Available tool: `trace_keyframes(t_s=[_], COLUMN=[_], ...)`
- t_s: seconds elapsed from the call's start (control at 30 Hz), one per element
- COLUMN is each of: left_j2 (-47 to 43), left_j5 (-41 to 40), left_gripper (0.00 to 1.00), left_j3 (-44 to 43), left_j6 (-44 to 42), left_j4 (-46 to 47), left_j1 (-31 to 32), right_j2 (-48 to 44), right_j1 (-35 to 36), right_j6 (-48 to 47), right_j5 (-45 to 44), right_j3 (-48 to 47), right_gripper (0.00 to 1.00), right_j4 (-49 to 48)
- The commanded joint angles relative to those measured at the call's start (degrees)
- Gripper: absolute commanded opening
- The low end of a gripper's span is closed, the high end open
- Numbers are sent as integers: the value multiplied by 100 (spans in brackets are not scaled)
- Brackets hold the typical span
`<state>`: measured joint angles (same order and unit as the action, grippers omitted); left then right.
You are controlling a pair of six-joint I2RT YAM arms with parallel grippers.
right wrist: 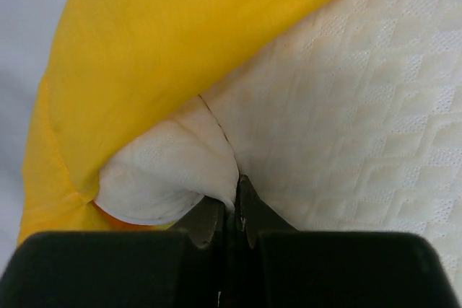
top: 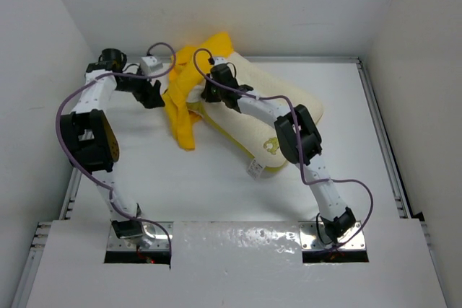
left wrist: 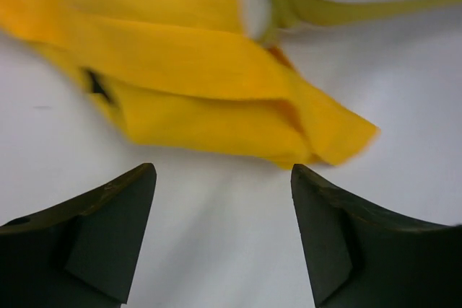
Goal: Put the pillow into the pillowcase
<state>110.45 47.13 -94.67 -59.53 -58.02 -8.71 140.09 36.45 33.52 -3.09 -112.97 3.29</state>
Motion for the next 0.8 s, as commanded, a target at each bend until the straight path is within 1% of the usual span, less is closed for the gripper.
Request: trace_keyframes(t_s=[0.0, 0.07, 0.1, 0.13, 0.2, 0.27, 0.33, 0.37, 0.43, 0.47, 0.53, 0.57, 0.6, 0.63, 0.7, 0.77], left_j2=[-209, -104, -25, -7, -15, -24, -24, -15, -6, 2, 37, 55, 64, 81, 90, 73], left_j5=[-407, -319, -423, -468, -338, -301, -380, -363, -231, -240, -432, -538, -756, -863, -838, -654], left_gripper=[75, 76, 82, 82, 83, 83, 80, 76, 69, 57, 38, 13, 0, 0, 0, 0], left_j3=[-218, -209, -96, 27, 447, 642, 810, 845, 950, 977, 1143, 1205, 1345, 1451, 1478, 1426], left_j6=[1805, 1761, 1778, 1848, 2102, 2461, 2638, 2883, 3095, 3323, 3605, 3702, 3816, 3948, 3940, 3695], left_j4=[1654, 1295, 1171, 1127, 1362, 1608, 1995, 2135, 2522, 2645, 3085, 3225, 3505, 3595, 3614, 3430], left_j1=[-61, 123, 228, 360, 414, 458, 528, 537, 615, 660, 782, 801, 801, 775, 739, 730], right_j2=[-79, -35, -17, -17, -26, -61, -131, -140, -158, -166, -158, -175, -184, -219, -280, -333], right_j1=[-41, -32, -32, -41, -32, -32, -32, -24, -24, -15, -24, -24, -24, -32, -24, -32], right_j6=[286, 409, 540, 611, 795, 884, 1077, 1139, 1367, 1455, 1736, 1815, 1973, 2088, 2202, 2334], right_j5=[186, 221, 221, 221, 230, 230, 230, 239, 221, 221, 186, 186, 186, 186, 73, -85], right_j3=[-23, -85, -111, -164, -199, -226, -182, -173, -155, -164, -173, -173, -182, -234, -235, -200], right_gripper=[0, 0, 0, 0, 0, 0, 0, 0, 0, 0, 0, 0, 0, 0, 0, 0], right_j4=[-267, -294, -294, -294, -478, -540, -575, -636, -680, -707, -786, -899, -952, -1040, -1137, -1321])
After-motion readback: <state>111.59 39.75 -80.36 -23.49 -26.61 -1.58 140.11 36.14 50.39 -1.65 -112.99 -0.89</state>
